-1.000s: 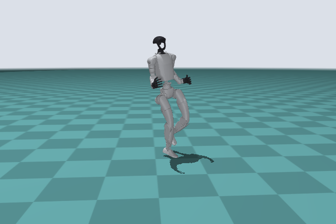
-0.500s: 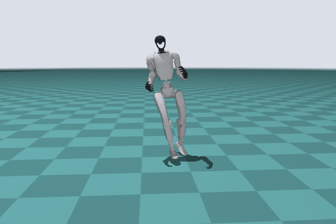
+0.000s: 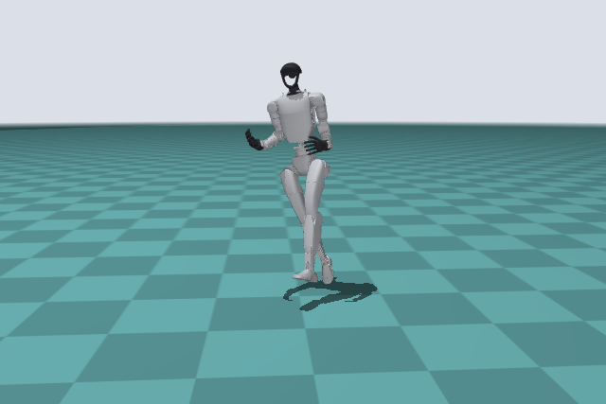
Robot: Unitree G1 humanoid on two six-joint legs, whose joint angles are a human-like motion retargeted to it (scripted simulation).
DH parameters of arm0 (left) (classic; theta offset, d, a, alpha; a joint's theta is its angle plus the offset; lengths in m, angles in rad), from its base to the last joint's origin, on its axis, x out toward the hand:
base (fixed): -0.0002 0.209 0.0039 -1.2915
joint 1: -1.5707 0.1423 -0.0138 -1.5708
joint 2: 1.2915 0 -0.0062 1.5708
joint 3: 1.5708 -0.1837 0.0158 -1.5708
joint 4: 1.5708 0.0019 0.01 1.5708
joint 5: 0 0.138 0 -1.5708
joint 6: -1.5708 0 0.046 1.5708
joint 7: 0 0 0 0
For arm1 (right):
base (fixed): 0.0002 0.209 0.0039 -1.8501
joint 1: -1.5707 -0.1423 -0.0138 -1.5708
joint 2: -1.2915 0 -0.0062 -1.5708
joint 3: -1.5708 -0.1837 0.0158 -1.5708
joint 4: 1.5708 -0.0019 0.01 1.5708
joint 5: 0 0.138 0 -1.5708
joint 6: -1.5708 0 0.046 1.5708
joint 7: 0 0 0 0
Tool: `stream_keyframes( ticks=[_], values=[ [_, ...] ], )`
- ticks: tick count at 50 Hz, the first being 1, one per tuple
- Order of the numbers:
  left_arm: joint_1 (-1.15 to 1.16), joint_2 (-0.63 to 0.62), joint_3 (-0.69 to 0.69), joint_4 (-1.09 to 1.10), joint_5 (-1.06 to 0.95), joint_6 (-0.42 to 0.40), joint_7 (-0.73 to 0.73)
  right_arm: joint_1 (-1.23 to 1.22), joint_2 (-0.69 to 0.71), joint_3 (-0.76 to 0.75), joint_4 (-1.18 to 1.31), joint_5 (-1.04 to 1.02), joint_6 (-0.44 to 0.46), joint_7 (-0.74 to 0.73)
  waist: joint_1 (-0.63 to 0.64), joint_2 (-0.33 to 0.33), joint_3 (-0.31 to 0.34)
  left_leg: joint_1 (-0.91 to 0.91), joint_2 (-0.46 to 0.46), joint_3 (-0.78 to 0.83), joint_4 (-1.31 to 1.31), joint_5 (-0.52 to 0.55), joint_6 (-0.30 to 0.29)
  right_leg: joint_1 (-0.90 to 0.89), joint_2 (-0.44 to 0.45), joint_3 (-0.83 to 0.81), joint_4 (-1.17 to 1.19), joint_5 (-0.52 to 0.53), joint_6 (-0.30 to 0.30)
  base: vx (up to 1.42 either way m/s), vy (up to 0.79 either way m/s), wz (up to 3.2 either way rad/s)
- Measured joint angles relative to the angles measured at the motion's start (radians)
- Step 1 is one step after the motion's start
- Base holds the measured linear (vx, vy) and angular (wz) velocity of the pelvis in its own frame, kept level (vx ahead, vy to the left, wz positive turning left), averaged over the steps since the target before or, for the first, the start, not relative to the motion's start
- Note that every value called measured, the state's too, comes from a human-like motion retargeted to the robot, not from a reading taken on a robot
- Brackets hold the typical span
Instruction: Walk run
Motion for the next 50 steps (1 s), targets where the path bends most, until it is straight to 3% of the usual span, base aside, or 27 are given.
stream_keyframes(
  ticks=[2, 3, 5, 7, 8, 10, 12, 15, 18, 23, 26, 29, 31, 32, 33, 35, 37, 38, 40, 43, 45, 47, 50],
  values=[
    [-0.006, 0.014, 0.007, -0.026, -0.003, 0.006, 0.027, 0.017, -0.027, 0.026, -0.018, -0.046, -0.002, 0.029, -0.009, 0.006, 0.013, 0.011, 0.051, 0.065, -0.024, 0.009, -0.075, 0.058, 0.02, -0.008, 0.043, 0.061, 0.061, 1.03, -0.11, -1.66],
    [-0.013, 0.029, 0.005, -0.043, -0.001, 0.014, 0.042, 0.025, -0.043, 0.038, -0.027, -0.066, -0.003, 0.038, -0.025, 0.022, 0.01, 0.014, 0.057, 0.051, 0.0, 0.034, -0.071, 0.078, 0.039, -0.03, 0.078, 0.087, 0.099, 1.27, -0.01, -0.99],
    [-0.02, 0.066, -0.003, -0.087, -0.009, 0.021, 0.039, 0.049, -0.081, 0.064, -0.046, -0.089, -0.004, 0.05, -0.053, 0.046, -0.021, 0.002, 0.076, 0.06, 0.102, 0.196, -0.029, 0.086, 0.078, -0.067, 0.194, 0.119, 0.22, 1.68, 0.14, -0.59],
    [-0.005, 0.1, -0.067, -0.088, -0.056, 0.024, 0.022, 0.106, -0.1, 0.037, -0.037, -0.115, -0.002, 0.099, -0.099, 0.04, -0.07, 0.013, -0.051, -0.13, 0.27, 0.035, 0.01, 0.032, 0.169, -0.079, 0.413, 0.104, 0.337, 1.89, 0.2, -0.24],
    [-0.035, 0.095, -0.042, -0.061, -0.099, 0.024, -0.008, 0.101, -0.093, 0.01, -0.007, -0.144, 0.009, 0.164, -0.106, 0.039, -0.074, -0.015, -0.025, -0.143, 0.342, 0.011, -0.028, -0.017, 0.16, -0.078, 0.551, 0.067, 0.37, 1.22, -0.06, -1.53],
    [-0.11, 0.088, -0.006, -0.001, -0.172, 0.054, -0.089, 0.079, -0.048, 0.02, 0.062, -0.258, 0.043, 0.196, -0.11, 0.046, -0.085, 0.024, 0.121, 0.071, 0.394, -0.061, -0.027, -0.144, 0.11, -0.125, 0.712, -0.057, 0.262, 0.72, -0.21, -1.89],
    [-0.149, 0.091, -0.042, 0.043, -0.18, 0.08, -0.07, 0.115, -0.005, 0.023, 0.105, -0.328, 0.05, 0.196, -0.131, 0.081, -0.103, 0.132, 0.164, 0.07, 0.31, -0.071, -0.027, -0.233, 0.108, -0.211, 0.667, -0.102, 0.165, 0.76, -0.28, -0.62],
    [-0.239, 0.065, -0.035, 0.132, -0.201, 0.11, -0.037, 0.167, 0.052, 0.007, 0.168, -0.394, 0.034, 0.213, -0.196, 0.089, -0.09, 0.233, 0.149, 0.055, 0.182, -0.011, -0.025, -0.351, 0.041, -0.265, 0.532, -0.18, 0.175, 0.78, -0.3, -0.13],
    [-0.307, 0.052, -0.032, 0.177, -0.215, 0.134, -0.016, 0.202, 0.079, -0.006, 0.205, -0.447, 0.024, 0.21, -0.275, 0.112, -0.076, 0.343, 0.193, 0.187, 0.062, 0.026, -0.055, -0.45, -0.053, -0.329, 0.328, -0.245, 0.177, 0.49, -0.16, -0.18],
    [-0.399, 0.098, -0.041, 0.145, -0.19, 0.136, 0.098, 0.213, 0.097, -0.024, 0.224, -0.462, -0.003, 0.123, -0.359, 0.099, -0.024, 0.479, 0.114, 0.207, -0.014, -0.068, -0.028, -0.621, -0.22, -0.311, 0.053, -0.211, 0.044, 0.62, -0.17, -0.49],
    [-0.467, 0.134, -0.011, 0.155, -0.148, 0.125, 0.133, 0.191, 0.124, -0.045, 0.247, -0.45, 0.002, 0.074, -0.437, 0.131, 0.004, 0.553, 0.151, 0.222, -0.029, -0.12, -0.053, -0.667, -0.265, -0.319, -0.114, -0.203, -0.022, 0.79, -0.38, 0.24],
    [-0.509, 0.121, 0.028, 0.228, -0.109, 0.117, 0.16, 0.156, 0.158, -0.082, 0.313, -0.439, 0.016, 0.021, -0.443, 0.134, -0.01, 0.606, 0.167, 0.209, -0.002, -0.099, -0.103, -0.655, -0.287, -0.397, -0.184, -0.174, -0.026, 0.88, -0.5, -0.18],
    [-0.511, 0.097, 0.044, 0.283, -0.096, 0.111, 0.195, 0.14, 0.178, -0.108, 0.371, -0.417, 0.016, -0.006, -0.437, 0.12, -0.027, 0.629, 0.17, 0.199, 0.05, 0.005, -0.139, -0.63, -0.308, -0.497, -0.136, -0.106, 0.004, 0.98, -0.59, -0.27],
    [-0.512, 0.087, 0.054, 0.312, -0.089, 0.107, 0.217, 0.126, 0.186, -0.122, 0.409, -0.405, 0.012, -0.017, -0.432, 0.112, -0.032, 0.633, 0.179, 0.2, 0.09, 0.087, -0.153, -0.625, -0.302, -0.493, -0.108, -0.093, 0.0, 0.82, -0.58, -0.38],
    [-0.518, 0.078, 0.066, 0.343, -0.077, 0.101, 0.241, 0.099, 0.192, -0.144, 0.458, -0.395, 0.004, -0.024, -0.418, 0.103, -0.035, 0.627, 0.191, 0.213, 0.147, 0.194, -0.157, -0.623, -0.257, -0.347, -0.081, -0.138, -0.029, 0.95, -0.65, -0.42],
    [-0.52, 0.063, 0.094, 0.403, -0.047, 0.099, 0.291, 0.042, 0.187, -0.176, 0.575, -0.385, 0.012, -0.016, -0.436, 0.079, -0.016, 0.573, 0.213, 0.153, 0.347, 0.394, -0.143, -0.592, -0.278, -0.35, -0.013, -0.198, -0.035, 0.99, -0.66, -0.31],
    [-0.534, 0.066, 0.11, 0.456, -0.023, 0.108, 0.37, 0.003, 0.163, -0.181, 0.663, -0.38, 0.03, 0.016, -0.448, 0.051, -0.001, 0.457, 0.207, 0.101, 0.606, 0.492, -0.077, -0.512, -0.265, -0.36, -0.024, -0.237, -0.052, 0.7, -0.52, -0.44],
    [-0.549, 0.073, 0.125, 0.483, -0.002, 0.111, 0.404, -0.017, 0.15, -0.188, 0.7, -0.382, 0.029, 0.03, -0.449, 0.041, 0.001, 0.4, 0.207, 0.082, 0.71, 0.489, -0.065, -0.484, -0.255, -0.363, -0.041, -0.241, -0.058, 0.75, -0.56, -0.54],
    [-0.58, 0.084, 0.151, 0.528, 0.052, 0.123, 0.475, -0.064, 0.123, -0.209, 0.771, -0.403, 0.019, 0.054, -0.431, 0.014, 0.002, 0.305, 0.176, 0.05, 0.827, 0.39, -0.099, -0.441, -0.229, -0.34, -0.073, -0.25, -0.063, 0.73, -0.53, -0.85],
    [-0.597, 0.106, 0.193, 0.56, 0.138, 0.15, 0.593, -0.121, 0.079, -0.225, 0.875, -0.481, -0.006, 0.072, -0.378, -0.046, 0.016, 0.181, 0.036, -0.01, 0.863, 0.293, -0.134, -0.378, -0.187, -0.249, -0.117, -0.249, -0.069, 0.57, -0.38, -1.6],
    [-0.607, 0.126, 0.227, 0.571, 0.182, 0.175, 0.671, -0.157, 0.053, -0.201, 0.929, -0.513, -0.025, 0.053, -0.343, -0.078, 0.027, 0.11, -0.003, -0.023, 0.81, 0.222, -0.143, -0.336, -0.151, -0.192, -0.145, -0.248, -0.083, 0.66, -0.35, -1.77],
    [-0.625, 0.143, 0.268, 0.584, 0.213, 0.201, 0.729, -0.191, 0.031, -0.183, 0.968, -0.536, -0.048, 0.046, -0.305, -0.091, 0.042, 0.061, 0.026, 0.016, 0.693, 0.179, -0.115, -0.298, -0.101, -0.148, -0.157, -0.255, -0.102, 0.68, -0.3, -1.69],
    [-0.656, 0.157, 0.341, 0.607, 0.22, 0.234, 0.783, -0.233, 0.007, -0.164, 1.005, -0.576, -0.067, 0.068, -0.245, -0.093, 0.074, 0.031, 0.034, 0.002, 0.451, 0.186, -0.105, -0.235, -0.03, -0.096, -0.158, -0.277, -0.127, 0.72, -0.2, -1.58]
  ],
)
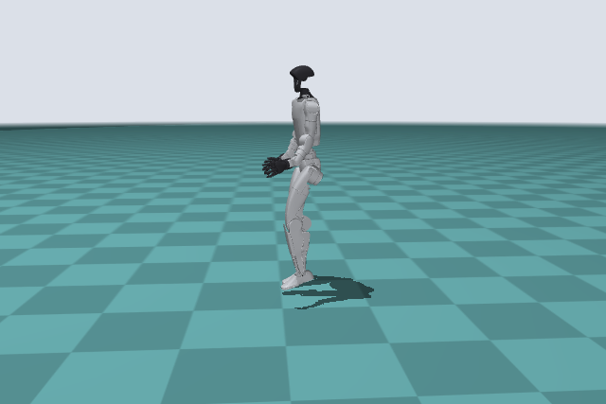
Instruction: Walk run
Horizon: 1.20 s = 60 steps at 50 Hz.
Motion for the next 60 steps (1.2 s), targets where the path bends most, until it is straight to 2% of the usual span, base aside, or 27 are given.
stream_keyframes(
  ticks=[4, 7, 9, 13, 15, 17, 18, 19, 20, 22, 23, 26, 28, 35, 38, 41, 45, 47, 48, 52, 58, 60],
  values=[
    [-0.054, 0.017, 0.104, 0.034, -0.016, 0.034, 0.072, -0.038, -0.029, -0.008, 0.033, -0.102, -0.02, 0.051, 0.061, 0.025, 0.037, 0.007, -0.035, -0.11, -0.326, 0.01, -0.032, 0.073, 0.077, 0.041, 0.023, -0.033, -0.004, 0.6, 0.01, -1.26],
    [-0.081, 0.059, 0.151, 0.042, -0.005, 0.053, 0.136, -0.031, -0.033, -0.005, 0.046, -0.15, -0.05, 0.028, 0.095, 0.022, 0.059, -0.002, -0.011, -0.026, -0.454, -0.012, -0.044, 0.127, 0.125, 0.069, 0.054, -0.053, -0.004, 0.87, -0.01, -0.74],
    [-0.1, 0.102, 0.177, 0.042, 0.017, 0.067, 0.176, -0.018, -0.024, -0.003, 0.064, -0.17, -0.076, 0.001, 0.09, 0.0, 0.06, 0.002, 0.006, 0.076, -0.482, -0.021, 0.014, 0.149, 0.143, 0.047, 0.074, -0.048, -0.004, 0.96, -0.13, 0.04],
    [-0.128, 0.201, 0.237, 0.038, 0.054, 0.09, 0.235, 0.039, 0.007, 0.008, 0.102, -0.206, -0.118, -0.024, 0.061, -0.087, 0.034, -0.01, 0.025, 0.155, -0.413, 0.046, 0.21, 0.169, 0.171, -0.037, 0.118, 0.012, 0.011, 0.81, -0.43, 0.26],
    [-0.146, 0.259, 0.273, 0.037, 0.065, 0.091, 0.25, 0.062, 0.023, 0.019, 0.125, -0.224, -0.133, -0.038, 0.029, -0.144, 0.024, -0.036, -0.012, 0.068, -0.355, -0.002, 0.25, 0.146, 0.162, -0.101, 0.18, 0.103, 0.099, 0.95, -0.22, 0.23],
    [-0.176, 0.325, 0.306, 0.054, 0.064, 0.089, 0.252, 0.072, 0.041, 0.034, 0.152, -0.238, -0.141, -0.077, 0.039, -0.184, 0.026, -0.09, 0.014, 0.05, -0.271, -0.051, 0.239, 0.099, 0.115, -0.214, 0.279, 0.182, 0.303, 0.47, -0.32, -0.36],
    [-0.186, 0.354, 0.316, 0.067, 0.058, 0.086, 0.255, 0.082, 0.048, 0.046, 0.165, -0.237, -0.146, -0.101, 0.052, -0.196, 0.021, -0.108, 0.032, 0.048, -0.24, -0.077, 0.239, 0.076, 0.082, -0.27, 0.325, 0.181, 0.433, 0.72, -0.44, -0.81],
    [-0.198, 0.384, 0.325, 0.08, 0.051, 0.08, 0.263, 0.083, 0.053, 0.055, 0.175, -0.237, -0.154, -0.118, 0.067, -0.198, 0.014, -0.13, 0.089, 0.056, -0.207, -0.101, 0.219, 0.044, 0.1, -0.328, 0.359, 0.182, 0.493, 0.8, -0.64, -1.1],
    [-0.21, 0.416, 0.333, 0.095, 0.043, 0.071, 0.272, 0.081, 0.056, 0.062, 0.184, -0.237, -0.163, -0.131, 0.083, -0.195, 0.008, -0.153, 0.166, 0.07, -0.172, -0.125, 0.189, 0.006, 0.142, -0.389, 0.385, 0.185, 0.519, 0.51, -0.59, -1.0],
    [-0.221, 0.453, 0.34, 0.119, 0.032, 0.065, 0.292, 0.089, 0.045, 0.067, 0.191, -0.272, -0.178, -0.142, 0.09, -0.167, 0.006, -0.163, 0.207, 0.036, -0.136, -0.171, 0.185, -0.041, 0.187, -0.374, 0.424, 0.163, 0.519, 0.28, -0.14, -0.53],
    [-0.224, 0.468, 0.342, 0.13, 0.03, 0.064, 0.308, 0.092, 0.036, 0.071, 0.192, -0.299, -0.184, -0.154, 0.091, -0.153, 0.009, -0.165, 0.215, 0.013, -0.126, -0.187, 0.189, -0.065, 0.18, -0.378, 0.444, 0.122, 0.519, 0.31, 0.14, -0.23],
    [-0.218, 0.511, 0.346, 0.155, 0.065, 0.059, 0.338, 0.111, 0.018, 0.078, 0.193, -0.379, -0.198, -0.22, 0.089, -0.149, 0.018, -0.142, 0.214, 0.006, -0.14, -0.212, 0.203, -0.104, 0.048, -0.463, 0.439, 0.054, 0.518, 0.52, 0.19, 0.07],
    [-0.211, 0.538, 0.347, 0.171, 0.093, 0.058, 0.354, 0.13, 0.015, 0.091, 0.186, -0.41, -0.212, -0.263, 0.085, -0.172, 0.027, -0.113, 0.192, 0.011, -0.157, -0.223, 0.208, -0.114, -0.042, -0.491, 0.389, 0.028, 0.489, 0.46, 0.04, 0.34],
    [-0.21, 0.596, 0.409, 0.228, 0.116, 0.068, 0.412, 0.193, 0.025, 0.119, 0.106, -0.464, -0.243, -0.287, 0.042, -0.248, 0.079, -0.035, 0.118, -0.021, -0.162, -0.27, 0.198, -0.152, -0.183, -0.301, 0.119, -0.019, 0.402, 0.37, -0.13, 0.57],
    [-0.22, 0.619, 0.456, 0.247, 0.087, 0.048, 0.415, 0.211, 0.03, 0.134, 0.058, -0.474, -0.255, -0.305, 0.009, -0.258, 0.11, -0.015, 0.102, -0.065, -0.143, -0.297, 0.192, -0.183, -0.207, -0.216, 0.051, -0.007, 0.369, 0.26, -0.18, 0.84],
    [-0.225, 0.648, 0.484, 0.252, 0.052, 0.025, 0.39, 0.226, 0.036, 0.147, 0.015, -0.474, -0.264, -0.323, -0.015, -0.258, 0.141, -0.006, 0.096, -0.11, -0.119, -0.321, 0.184, -0.224, -0.213, -0.186, 0.014, 0.056, 0.34, 0.26, -0.21, 0.69],
    [-0.208, 0.679, 0.495, 0.272, 0.02, 0.022, 0.332, 0.238, 0.037, 0.149, -0.014, -0.471, -0.271, -0.347, -0.032, -0.244, 0.168, 0.021, 0.093, -0.151, -0.114, -0.35, 0.184, -0.271, -0.212, -0.206, -0.017, 0.11, 0.364, 0.23, -0.23, 0.56],
    [-0.196, 0.679, 0.509, 0.286, 0.001, 0.036, 0.251, 0.238, 0.037, 0.144, -0.013, -0.472, -0.268, -0.362, -0.02, -0.246, 0.175, 0.039, 0.094, -0.142, -0.117, -0.356, 0.177, -0.29, -0.219, -0.232, -0.027, 0.121, 0.389, 0.22, -0.17, 0.16],
    [-0.188, 0.677, 0.515, 0.293, -0.013, 0.05, 0.201, 0.236, 0.039, 0.14, -0.008, -0.471, -0.265, -0.372, -0.011, -0.245, 0.176, 0.049, 0.097, -0.135, -0.12, -0.357, 0.173, -0.3, -0.224, -0.25, -0.03, 0.13, 0.383, 0.28, -0.22, 0.11],
    [-0.137, 0.614, 0.561, 0.285, -0.06, 0.076, 0.12, 0.247, 0.046, 0.111, 0.024, -0.47, -0.254, -0.372, 0.005, -0.229, 0.166, 0.116, 0.102, -0.118, -0.162, -0.356, 0.161, -0.319, -0.236, -0.312, -0.05, 0.139, 0.33, 0.35, -0.29, 0.29],
    [-0.013, 0.377, 0.646, 0.246, -0.114, 0.064, 0.189, 0.258, 0.022, 0.045, 0.088, -0.515, -0.202, -0.351, 0.037, -0.178, 0.111, 0.249, 0.101, -0.055, -0.254, -0.343, 0.131, -0.293, -0.251, -0.448, -0.05, 0.109, 0.272, 0.41, -0.22, 0.1],
    [0.044, 0.281, 0.647, 0.247, -0.134, 0.049, 0.214, 0.253, 0.01, 0.014, 0.128, -0.536, -0.182, -0.369, 0.045, -0.145, 0.083, 0.288, 0.112, -0.045, -0.277, -0.329, 0.112, -0.268, -0.234, -0.465, -0.038, 0.143, 0.173, 0.55, -0.41, 0.04]
  ],
)
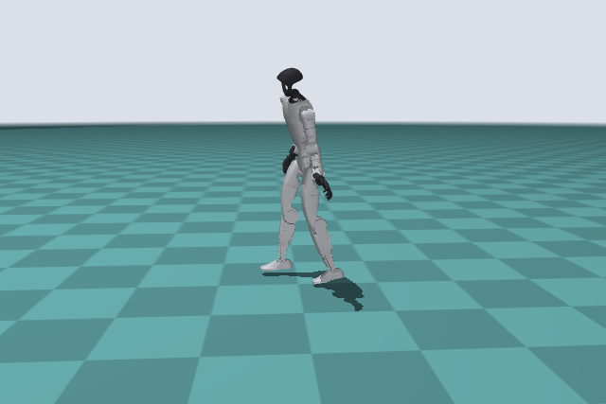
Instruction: Walk run
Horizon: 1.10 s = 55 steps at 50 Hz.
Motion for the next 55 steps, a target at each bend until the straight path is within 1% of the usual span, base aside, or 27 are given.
stream_keyframes(
  ticks=[2, 3, 5, 7, 8, 10, 12, 14, 15, 17, 20, 22, 26, 28, 30, 33, 35, 36, 37, 40, 42, 43, 45, 47, 50, 53, 55],
  values=[
    [0.071, -0.081, -0.018, 0.03, -0.014, -0.007, -0.009, -0.003, -0.009, -0.034, 0.051, -0.021, 0.023, -0.008, 0.0, 0.035, -0.034, 0.037, 0.012, -0.001, -0.002, 0.035, -0.023, 0.04, 0.012, -0.109, -0.02, -0.053, -0.055, 0.6, -0.48, 0.12],
    [0.11, -0.113, -0.025, 0.055, -0.014, -0.01, -0.036, -0.011, -0.012, -0.047, 0.085, -0.031, 0.036, -0.012, -0.009, 0.051, -0.045, 0.058, 0.02, -0.005, 0.003, 0.069, -0.038, 0.058, 0.036, -0.057, -0.021, -0.08, -0.079, 0.57, -0.52, 0.07],
    [0.183, -0.178, -0.058, 0.118, -0.015, -0.016, -0.158, -0.04, -0.025, -0.077, 0.165, -0.049, 0.079, -0.015, -0.016, 0.074, -0.064, 0.079, 0.036, -0.003, 0.043, 0.165, -0.07, 0.096, 0.033, -0.016, -0.002, -0.131, -0.046, 0.5, -0.51, 0.03],
    [0.264, -0.242, -0.175, 0.199, -0.075, -0.002, -0.402, -0.058, -0.053, -0.118, 0.217, -0.054, 0.143, 0.008, -0.039, 0.107, -0.086, 0.046, 0.041, -0.018, 0.14, 0.287, -0.087, 0.125, 0.03, -0.025, -0.002, -0.156, -0.043, 0.44, -0.36, 0.21],
    [0.296, -0.265, -0.236, 0.245, -0.095, 0.009, -0.541, -0.064, -0.066, -0.135, 0.227, -0.053, 0.168, 0.024, -0.039, 0.119, -0.096, 0.025, 0.043, 0.003, 0.201, 0.341, -0.095, 0.139, 0.037, -0.016, -0.005, -0.167, -0.058, 0.4, -0.31, -0.21],
    [0.341, -0.284, -0.34, 0.344, -0.084, 0.057, -0.741, -0.07, -0.085, -0.156, 0.237, -0.053, 0.196, 0.053, -0.041, 0.14, -0.118, -0.019, 0.061, 0.057, 0.336, 0.423, -0.118, 0.164, 0.055, 0.006, -0.009, -0.188, -0.088, 0.41, -0.36, -0.52],
    [0.359, -0.297, -0.41, 0.388, -0.013, 0.097, -0.709, -0.075, -0.095, -0.153, 0.243, -0.057, 0.203, 0.076, -0.044, 0.145, -0.136, -0.058, 0.073, 0.107, 0.465, 0.455, -0.09, 0.188, 0.068, 0.031, -0.005, -0.208, -0.112, 0.41, -0.37, -0.67],
    [0.357, -0.331, -0.427, 0.412, 0.073, 0.13, -0.571, -0.087, -0.105, -0.146, 0.248, -0.08, 0.222, 0.088, -0.037, 0.143, -0.151, -0.093, 0.058, 0.141, 0.559, 0.406, -0.064, 0.207, 0.083, 0.072, 0.004, -0.222, -0.134, 0.38, -0.41, -1.02],
    [0.356, -0.342, -0.431, 0.427, 0.089, 0.148, -0.505, -0.093, -0.111, -0.139, 0.251, -0.098, 0.236, 0.088, -0.037, 0.141, -0.16, -0.104, 0.051, 0.164, 0.585, 0.374, -0.062, 0.217, 0.09, 0.097, 0.009, -0.229, -0.142, 0.36, -0.32, -1.19],
    [0.349, -0.347, -0.476, 0.45, 0.065, 0.164, -0.465, -0.106, -0.12, -0.126, 0.253, -0.136, 0.252, 0.072, -0.04, 0.143, -0.177, -0.137, 0.003, 0.15, 0.593, 0.321, -0.085, 0.238, 0.105, 0.146, 0.017, -0.238, -0.146, 0.34, -0.2, -1.28],
    [0.344, -0.338, -0.561, 0.429, 0.053, 0.182, -0.572, -0.122, -0.123, -0.099, 0.252, -0.174, 0.25, 0.049, -0.038, 0.143, -0.195, -0.188, -0.057, 0.136, 0.537, 0.253, -0.069, 0.263, 0.138, 0.223, 0.031, -0.245, -0.154, 0.42, -0.37, -1.35],
    [0.343, -0.33, -0.575, 0.382, 0.124, 0.194, -0.662, -0.132, -0.121, -0.079, 0.24, -0.193, 0.253, 0.054, -0.037, 0.149, -0.2, -0.217, -0.047, 0.163, 0.459, 0.22, -0.036, 0.279, 0.166, 0.272, 0.043, -0.252, -0.163, 0.36, -0.29, -1.43],
    [0.339, -0.308, -0.603, 0.29, 0.276, 0.209, -0.796, -0.154, -0.111, -0.058, 0.229, -0.237, 0.261, 0.055, -0.019, 0.159, -0.196, -0.253, -0.08, 0.146, 0.221, 0.234, 0.0, 0.327, 0.225, 0.397, 0.055, -0.255, -0.177, 0.41, -0.27, -1.7],
    [0.335, -0.288, -0.629, 0.257, 0.328, 0.206, -0.804, -0.165, -0.11, -0.053, 0.238, -0.248, 0.267, 0.051, -0.007, 0.174, -0.191, -0.27, -0.091, 0.099, 0.098, 0.25, 0.01, 0.357, 0.257, 0.448, 0.056, -0.255, -0.177, 0.37, -0.17, -1.65],
    [0.331, -0.273, -0.651, 0.243, 0.378, 0.203, -0.755, -0.166, -0.11, -0.053, 0.252, -0.254, 0.278, 0.041, -0.003, 0.191, -0.188, -0.288, -0.087, 0.063, -0.02, 0.284, 0.03, 0.387, 0.282, 0.481, 0.058, -0.259, -0.177, 0.45, -0.18, -1.44],
    [0.327, -0.255, -0.678, 0.247, 0.451, 0.218, -0.683, -0.152, -0.11, -0.064, 0.287, -0.249, 0.3, 0.012, 0.007, 0.194, -0.188, -0.312, -0.122, -0.001, -0.166, 0.32, 0.092, 0.431, 0.29, 0.535, 0.065, -0.269, -0.177, 0.43, -0.1, -1.41],
    [0.325, -0.24, -0.697, 0.252, 0.493, 0.233, -0.674, -0.142, -0.111, -0.075, 0.321, -0.24, 0.318, -0.007, 0.028, 0.185, -0.189, -0.322, -0.155, -0.081, -0.231, 0.323, 0.08, 0.46, 0.282, 0.572, 0.069, -0.275, -0.177, 0.56, -0.11, -1.65],
    [0.327, -0.235, -0.699, 0.251, 0.504, 0.243, -0.688, -0.134, -0.112, -0.083, 0.337, -0.239, 0.328, -0.013, 0.038, 0.19, -0.189, -0.318, -0.133, -0.036, -0.241, 0.318, 0.037, 0.477, 0.288, 0.589, 0.072, -0.277, -0.177, 0.53, -0.07, -1.67],
    [0.329, -0.233, -0.701, 0.252, 0.51, 0.252, -0.704, -0.125, -0.113, -0.092, 0.352, -0.239, 0.338, -0.019, 0.046, 0.193, -0.192, -0.313, -0.115, 0.004, -0.246, 0.311, 0.014, 0.49, 0.291, 0.604, 0.076, -0.279, -0.177, 0.48, -0.03, -1.5],
    [0.334, -0.241, -0.714, 0.262, 0.449, 0.26, -0.766, -0.084, -0.125, -0.143, 0.387, -0.26, 0.365, -0.032, 0.052, 0.197, -0.223, -0.292, -0.092, 0.068, -0.201, 0.287, 0.074, 0.509, 0.291, 0.622, 0.086, -0.269, -0.177, 0.6, -0.03, -1.15],
    [0.349, -0.264, -0.709, 0.275, 0.364, 0.247, -0.796, -0.043, -0.134, -0.197, 0.396, -0.289, 0.39, -0.043, 0.057, 0.211, -0.253, -0.273, -0.068, 0.103, -0.193, 0.331, 0.064, 0.532, 0.302, 0.633, 0.09, -0.244, -0.172, 0.72, 0.01, -1.07],
    [0.354, -0.281, -0.698, 0.285, 0.318, 0.244, -0.806, -0.025, -0.141, -0.226, 0.4, -0.301, 0.409, -0.053, 0.055, 0.217, -0.271, -0.265, -0.066, 0.105, -0.2, 0.372, 0.07, 0.536, 0.299, 0.638, 0.096, -0.226, -0.157, 0.76, 0.1, -0.93],
    [0.364, -0.31, -0.676, 0.308, 0.223, 0.245, -0.817, 0.011, -0.15, -0.274, 0.406, -0.301, 0.446, -0.082, 0.021, 0.209, -0.312, -0.264, -0.1, 0.063, -0.178, 0.329, 0.103, 0.533, 0.269, 0.631, 0.116, -0.175, -0.113, 0.82, 0.14, -0.67],
    [0.356, -0.321, -0.66, 0.333, 0.14, 0.263, -0.817, 0.028, -0.152, -0.302, 0.423, -0.246, 0.467, -0.113, -0.006, 0.197, -0.331, -0.262, -0.096, 0.113, -0.154, 0.298, 0.101, 0.526, 0.248, 0.648, 0.161, -0.083, -0.045, 0.58, 0.06, -0.71],
    [0.332, -0.302, -0.685, 0.349, 0.078, 0.291, -0.794, 0.049, -0.137, -0.352, 0.453, -0.114, 0.437, -0.128, -0.027, 0.194, -0.353, -0.202, -0.081, 0.193, -0.174, 0.241, 0.133, 0.488, 0.234, 0.632, 0.252, 0.087, 0.116, 0.61, -0.06, -0.64],
    [0.299, -0.277, -0.712, 0.346, 0.116, 0.299, -0.722, 0.051, -0.127, -0.352, 0.445, -0.017, 0.378, -0.067, -0.011, 0.206, -0.363, -0.155, -0.055, 0.209, -0.186, 0.178, 0.144, 0.403, 0.267, 0.611, 0.436, 0.151, 0.293, 0.47, -0.07, -1.39],
    [0.262, -0.262, -0.73, 0.351, 0.168, 0.302, -0.692, 0.037, -0.123, -0.346, 0.41, -0.013, 0.383, -0.013, -0.002, 0.225, -0.368, -0.142, -0.031, 0.236, -0.18, 0.141, 0.144, 0.32, 0.27, 0.55, 0.565, 0.164, 0.324, 0.43, 0.02, -1.63]
  ],
)
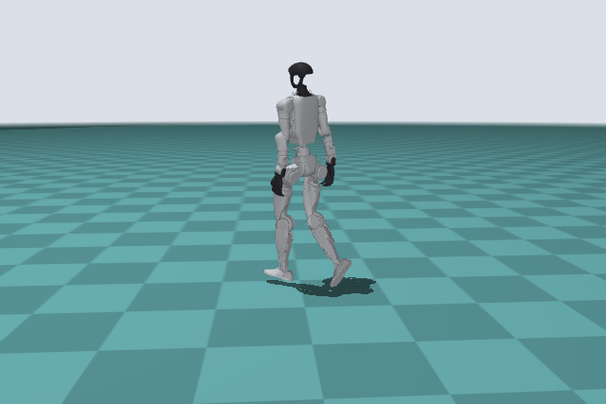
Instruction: Walk run
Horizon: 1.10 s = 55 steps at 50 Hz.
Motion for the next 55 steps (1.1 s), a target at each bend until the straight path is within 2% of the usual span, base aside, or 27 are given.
stream_keyframes(
  ticks=[2, 4, 7, 10, 13, 15, 17, 18, 20, 22, 24, 25, 27, 28, 30, 32, 35, 37, 40, 43, 48, 53, 55],
  values=[
    [-0.041, 0.019, -0.025, 0.004, 0.061, 0.007, 0.001, -0.016, 0.006, 0.01, -0.042, -0.045, 0.017, 0.021, -0.01, 0.033, 0.006, 0.03, 0.024, 0.042, -0.01, -0.025, -0.002, -0.079, -0.014, -0.088, 0.082, -0.086, -0.079, 0.22, 0.07, -1.19],
    [-0.073, 0.033, -0.051, -0.002, 0.132, 0.014, 0.008, -0.023, 0.009, 0.029, -0.066, -0.092, -0.003, 0.008, -0.027, 0.058, 0.013, 0.064, 0.031, 0.066, -0.025, -0.042, -0.007, -0.136, -0.029, -0.157, 0.1, -0.174, -0.141, 0.22, 0.09, -0.63],
    [-0.104, 0.041, -0.08, -0.026, 0.226, 0.004, 0.064, -0.023, 0.006, 0.079, -0.066, -0.155, -0.043, -0.047, -0.067, 0.077, 0.014, 0.105, 0.026, 0.092, -0.047, -0.065, -0.017, -0.207, -0.049, -0.214, 0.043, -0.284, -0.189, 0.28, 0.05, -0.31],
    [-0.118, 0.05, -0.11, -0.054, 0.276, -0.029, 0.111, -0.018, 0.001, 0.138, -0.05, -0.214, -0.037, -0.106, -0.106, 0.08, 0.01, 0.142, 0.008, 0.13, -0.059, -0.095, -0.024, -0.26, -0.083, -0.266, -0.085, -0.351, -0.227, 0.33, -0.04, -0.54],
    [-0.128, 0.068, -0.131, -0.073, 0.308, -0.058, 0.115, -0.025, 0.003, 0.183, -0.016, -0.248, -0.009, -0.14, -0.127, 0.073, 0.019, 0.19, -0.012, 0.18, -0.072, -0.123, -0.031, -0.282, -0.148, -0.395, -0.239, -0.389, -0.295, 0.32, -0.12, -0.83],
    [-0.14, 0.08, -0.137, -0.071, 0.335, -0.065, 0.114, -0.03, 0.007, 0.19, 0.001, -0.26, 0.014, -0.139, -0.136, 0.064, 0.032, 0.232, -0.029, 0.216, -0.081, -0.141, -0.041, -0.277, -0.179, -0.493, -0.343, -0.398, -0.314, 0.35, -0.15, -0.75],
    [-0.15, 0.087, -0.138, -0.063, 0.362, -0.053, 0.121, -0.033, 0.015, 0.185, 0.01, -0.261, 0.027, -0.13, -0.142, 0.058, 0.043, 0.276, -0.04, 0.256, -0.085, -0.157, -0.057, -0.261, -0.195, -0.589, -0.432, -0.359, -0.343, 0.3, -0.1, -0.8],
    [-0.153, 0.088, -0.136, -0.058, 0.375, -0.046, 0.124, -0.033, 0.019, 0.182, 0.012, -0.261, 0.03, -0.126, -0.136, 0.062, 0.047, 0.296, -0.035, 0.281, -0.085, -0.165, -0.069, -0.251, -0.195, -0.647, -0.463, -0.307, -0.406, 0.38, -0.14, -0.98],
    [-0.144, 0.083, -0.129, -0.054, 0.394, -0.033, 0.123, -0.026, 0.027, 0.173, 0.012, -0.261, 0.034, -0.123, -0.132, 0.078, 0.049, 0.336, -0.019, 0.316, -0.079, -0.18, -0.096, -0.223, -0.171, -0.735, -0.503, -0.329, -0.501, 0.51, -0.15, -0.82],
    [-0.118, 0.06, -0.11, -0.058, 0.42, -0.025, 0.106, -0.017, 0.023, 0.159, 0.018, -0.258, 0.045, -0.118, -0.159, 0.103, 0.056, 0.381, -0.023, 0.288, -0.061, -0.189, -0.108, -0.182, -0.175, -0.718, -0.474, -0.42, -0.501, 0.58, 0.02, -0.21],
    [-0.08, 0.022, -0.067, -0.073, 0.455, -0.016, 0.088, -0.017, 0.015, 0.138, 0.027, -0.259, 0.06, -0.104, -0.165, 0.126, 0.054, 0.396, -0.009, 0.281, -0.028, -0.15, -0.129, -0.171, -0.152, -0.642, -0.454, -0.447, -0.501, 0.51, -0.12, -0.59],
    [-0.061, -0.002, -0.045, -0.081, 0.468, -0.007, 0.084, -0.02, 0.01, 0.124, 0.031, -0.259, 0.069, -0.095, -0.156, 0.134, 0.048, 0.396, 0.006, 0.298, -0.007, -0.112, -0.146, -0.173, -0.13, -0.564, -0.452, -0.453, -0.501, 0.47, -0.21, -0.82],
    [-0.026, -0.037, -0.034, -0.08, 0.439, -0.003, 0.11, -0.027, 0.0, 0.12, 0.033, -0.243, 0.075, -0.087, -0.16, 0.131, 0.044, 0.398, 0.021, 0.309, 0.064, 0.004, -0.181, -0.126, -0.158, -0.649, -0.473, -0.446, -0.501, 0.42, -0.09, -0.76],
    [-0.011, -0.049, -0.028, -0.078, 0.417, -0.009, 0.127, -0.037, -0.007, 0.128, 0.034, -0.231, 0.075, -0.087, -0.162, 0.122, 0.043, 0.39, 0.017, 0.312, 0.114, 0.068, -0.188, -0.114, -0.163, -0.625, -0.482, -0.447, -0.501, 0.41, 0.02, -0.48],
    [0.019, -0.063, -0.026, -0.077, 0.38, -0.023, 0.164, -0.062, -0.016, 0.142, 0.028, -0.205, 0.066, -0.095, -0.219, 0.111, 0.049, 0.334, 0.023, 0.248, 0.272, 0.181, -0.176, -0.099, -0.199, -0.632, -0.485, -0.45, -0.501, 0.48, -0.06, 0.48],
    [0.048, -0.06, -0.038, -0.074, 0.377, -0.027, 0.196, -0.085, -0.021, 0.156, 0.012, -0.209, 0.065, -0.112, -0.314, 0.106, 0.06, 0.228, 0.027, 0.118, 0.482, 0.231, -0.128, -0.062, -0.23, -0.689, -0.5, -0.455, -0.501, 0.45, -0.15, 1.36],
    [0.083, -0.052, -0.027, -0.059, 0.435, 0.016, 0.228, -0.117, -0.034, 0.213, -0.015, -0.283, 0.09, -0.155, -0.373, 0.094, 0.067, 0.083, 0.009, 0.0, 0.707, 0.163, -0.096, -0.051, -0.245, -0.703, -0.483, -0.464, -0.501, 0.34, -0.23, -0.56],
    [0.107, -0.058, 0.002, -0.032, 0.458, 0.05, 0.232, -0.144, -0.052, 0.272, -0.021, -0.38, 0.105, -0.195, -0.122, 0.034, 0.032, 0.058, 0.018, 0.157, 0.698, 0.117, -0.122, -0.054, -0.209, -0.401, -0.494, -0.468, -0.501, 0.26, -0.29, -5.17],
    [0.136, -0.055, 0.0, 0.011, 0.454, 0.059, 0.218, -0.182, -0.073, 0.302, -0.044, -0.501, 0.11, -0.227, -0.144, 0.041, 0.047, -0.02, -0.052, 0.027, 0.645, 0.096, -0.109, -0.063, -0.199, -0.393, -0.462, -0.459, -0.501, 0.37, -0.04, -1.21],
    [0.167, -0.06, 0.016, 0.028, 0.479, 0.078, 0.227, -0.216, -0.073, 0.308, -0.087, -0.541, 0.089, -0.226, -0.075, 0.029, 0.067, -0.069, -0.057, 0.029, 0.518, 0.096, -0.091, -0.035, -0.172, -0.291, -0.466, -0.455, -0.501, 0.39, -0.06, -1.56],
    [0.207, -0.061, 0.05, 0.048, 0.553, 0.113, 0.226, -0.245, -0.037, 0.256, -0.18, -0.461, 0.037, -0.185, -0.03, 0.052, 0.098, -0.126, -0.094, -0.066, 0.241, 0.106, -0.077, 0.028, -0.114, -0.217, -0.489, -0.455, -0.501, 0.34, -0.05, -0.93],
    [0.235, -0.052, 0.073, 0.054, 0.589, 0.127, 0.209, -0.265, -0.007, 0.237, -0.23, -0.286, -0.023, -0.131, -0.005, 0.06, 0.132, -0.148, -0.082, 0.043, 0.017, 0.055, -0.068, 0.107, -0.08, -0.172, -0.513, -0.465, -0.501, 0.42, -0.02, -0.57],
    [0.244, -0.046, 0.08, 0.053, 0.594, 0.128, 0.209, -0.273, -0.001, 0.237, -0.243, -0.244, -0.028, -0.103, -0.007, 0.052, 0.139, -0.146, -0.089, 0.085, -0.034, 0.012, -0.04, 0.129, -0.08, -0.167, -0.513, -0.472, -0.501, 0.38, -0.04, -0.28]
  ],
)
